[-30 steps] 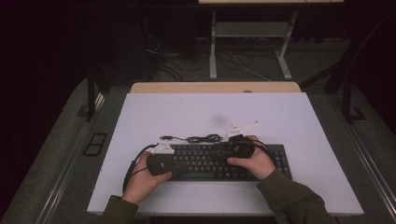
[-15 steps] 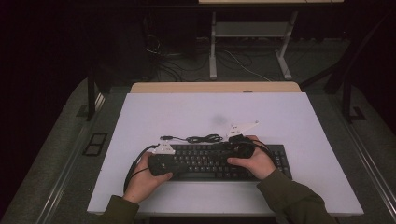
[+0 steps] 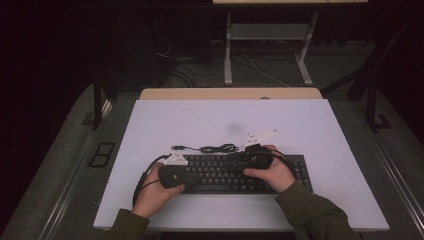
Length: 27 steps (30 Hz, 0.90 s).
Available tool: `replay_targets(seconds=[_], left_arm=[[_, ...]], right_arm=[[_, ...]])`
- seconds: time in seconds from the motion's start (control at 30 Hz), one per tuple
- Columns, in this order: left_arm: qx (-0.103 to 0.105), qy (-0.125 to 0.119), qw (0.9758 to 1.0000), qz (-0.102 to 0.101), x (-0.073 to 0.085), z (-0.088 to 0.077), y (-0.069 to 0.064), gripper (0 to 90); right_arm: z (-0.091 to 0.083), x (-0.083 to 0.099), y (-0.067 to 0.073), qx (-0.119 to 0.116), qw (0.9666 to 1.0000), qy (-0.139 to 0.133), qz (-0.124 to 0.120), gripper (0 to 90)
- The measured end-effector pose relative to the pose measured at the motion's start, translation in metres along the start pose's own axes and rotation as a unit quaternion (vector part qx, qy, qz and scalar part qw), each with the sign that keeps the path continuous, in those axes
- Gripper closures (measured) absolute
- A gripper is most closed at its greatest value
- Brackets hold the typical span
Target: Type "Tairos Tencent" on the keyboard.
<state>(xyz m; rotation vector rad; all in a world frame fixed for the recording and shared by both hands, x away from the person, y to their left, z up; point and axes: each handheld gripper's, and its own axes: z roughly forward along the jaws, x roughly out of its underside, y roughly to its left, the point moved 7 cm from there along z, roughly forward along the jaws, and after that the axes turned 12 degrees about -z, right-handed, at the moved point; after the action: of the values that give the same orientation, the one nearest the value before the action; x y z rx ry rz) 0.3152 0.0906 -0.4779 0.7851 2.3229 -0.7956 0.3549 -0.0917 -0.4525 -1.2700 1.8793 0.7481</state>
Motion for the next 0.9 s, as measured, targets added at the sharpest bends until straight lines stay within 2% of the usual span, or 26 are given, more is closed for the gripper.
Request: replay_targets(seconds=[0.5, 0.57, 0.9], left_arm=[[-0.001, -0.010, 0.9999, -0.002, -0.007, -0.008, 0.001, 89.5], [-0.002, -0.013, 0.9999, -0.007, -0.008, -0.009, 0.001, 89.6], [-0.011, -0.020, 0.9997, -0.012, -0.015, -0.012, 0.011, 89.6]], right_arm=[[0.000, 0.000, 0.000, 0.000, 1.0000, 0.001, 0.000, 55.4], [0.000, 0.000, 0.000, 0.001, 1.0000, -0.001, 0.001, 55.4], [0.001, 0.000, 0.000, 0.000, 1.0000, 0.001, 0.002, 55.4]])
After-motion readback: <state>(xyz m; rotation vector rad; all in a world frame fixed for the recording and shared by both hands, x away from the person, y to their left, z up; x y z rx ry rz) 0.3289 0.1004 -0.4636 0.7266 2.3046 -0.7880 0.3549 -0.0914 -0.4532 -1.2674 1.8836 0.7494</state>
